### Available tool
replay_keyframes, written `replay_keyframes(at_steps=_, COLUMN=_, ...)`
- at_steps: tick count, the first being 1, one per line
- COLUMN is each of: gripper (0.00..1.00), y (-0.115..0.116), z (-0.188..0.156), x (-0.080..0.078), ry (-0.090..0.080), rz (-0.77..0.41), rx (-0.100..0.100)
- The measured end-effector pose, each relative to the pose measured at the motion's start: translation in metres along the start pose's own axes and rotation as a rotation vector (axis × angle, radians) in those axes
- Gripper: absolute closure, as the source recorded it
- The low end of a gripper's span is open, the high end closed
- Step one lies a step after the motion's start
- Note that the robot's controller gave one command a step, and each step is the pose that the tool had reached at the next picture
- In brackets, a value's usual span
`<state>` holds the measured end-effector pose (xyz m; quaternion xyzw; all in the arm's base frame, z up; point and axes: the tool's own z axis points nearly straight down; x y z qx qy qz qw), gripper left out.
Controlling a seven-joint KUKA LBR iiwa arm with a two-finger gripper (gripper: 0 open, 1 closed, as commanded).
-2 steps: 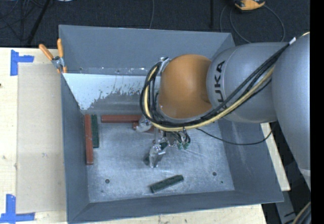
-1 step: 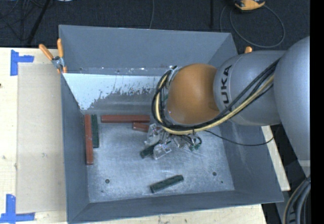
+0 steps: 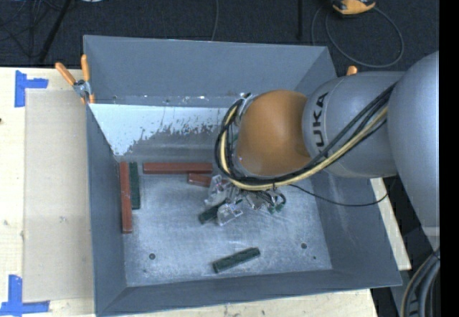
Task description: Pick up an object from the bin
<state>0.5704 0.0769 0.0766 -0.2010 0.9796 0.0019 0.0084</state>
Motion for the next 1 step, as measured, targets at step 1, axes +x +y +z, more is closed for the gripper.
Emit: replay_keyframes(at_steps=1, gripper=1.00, y=-0.0069, z=-0.1532, x=0.0097, ry=0.012, rz=-0.004, rx=0.001)
